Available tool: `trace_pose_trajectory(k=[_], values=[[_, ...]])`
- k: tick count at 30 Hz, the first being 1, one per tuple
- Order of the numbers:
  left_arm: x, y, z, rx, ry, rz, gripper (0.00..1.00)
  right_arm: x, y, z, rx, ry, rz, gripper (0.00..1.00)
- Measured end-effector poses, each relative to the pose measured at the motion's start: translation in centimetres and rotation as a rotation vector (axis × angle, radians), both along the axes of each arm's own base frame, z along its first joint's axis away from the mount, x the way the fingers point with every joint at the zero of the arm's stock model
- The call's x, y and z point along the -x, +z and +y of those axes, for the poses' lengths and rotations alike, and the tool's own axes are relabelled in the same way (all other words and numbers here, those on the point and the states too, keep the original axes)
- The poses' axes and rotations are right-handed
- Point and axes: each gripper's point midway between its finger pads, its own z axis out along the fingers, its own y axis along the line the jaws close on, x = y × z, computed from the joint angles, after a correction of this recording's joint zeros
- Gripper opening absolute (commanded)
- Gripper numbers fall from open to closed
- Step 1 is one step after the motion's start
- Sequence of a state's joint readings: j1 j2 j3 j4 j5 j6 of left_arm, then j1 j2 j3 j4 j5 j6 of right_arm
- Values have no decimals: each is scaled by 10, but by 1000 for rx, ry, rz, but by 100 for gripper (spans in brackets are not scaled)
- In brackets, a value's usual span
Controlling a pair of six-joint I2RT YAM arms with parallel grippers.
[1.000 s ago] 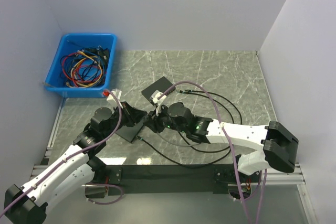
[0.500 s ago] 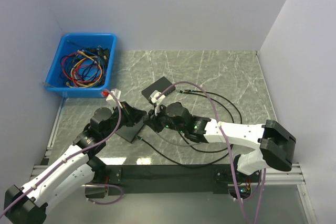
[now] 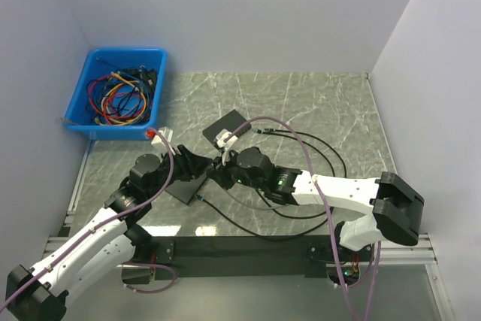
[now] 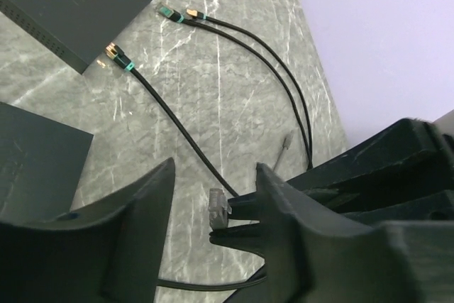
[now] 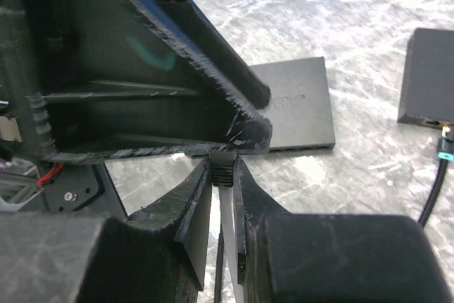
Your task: Insert the plug into the switch port
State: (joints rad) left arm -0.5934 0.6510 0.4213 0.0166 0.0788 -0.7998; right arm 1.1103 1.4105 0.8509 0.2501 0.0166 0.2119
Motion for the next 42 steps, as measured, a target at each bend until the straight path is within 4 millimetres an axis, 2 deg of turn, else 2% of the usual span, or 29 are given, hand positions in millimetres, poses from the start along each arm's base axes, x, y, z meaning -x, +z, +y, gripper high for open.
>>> trace_pose_trajectory(k=[2, 8, 13, 17, 24, 28, 34, 37, 42], values=[[-1, -1, 1, -4, 9, 2, 60, -1, -4, -3, 18, -13, 8, 0], [-7, -7, 9, -40, 57, 11, 61, -6, -33, -16, 114, -66, 53, 0], [-18, -23, 18, -101, 130, 44, 62, -4, -63, -31, 202, -99, 109, 0], [-30, -39, 26, -162, 197, 78, 66, 1, -77, -40, 243, -110, 139, 0], [-62, -44, 49, -233, 335, 86, 72, 4, -91, -52, 290, -124, 156, 0], [-84, -48, 78, -244, 436, 91, 72, 4, -95, -52, 298, -125, 159, 0], [-108, -62, 115, -260, 529, 120, 72, 7, -112, -51, 333, -108, 186, 0], [-114, -73, 120, -264, 535, 148, 72, 8, -121, -51, 357, -103, 200, 0], [-120, -90, 114, -269, 492, 177, 72, 10, -123, -49, 359, -94, 207, 0]])
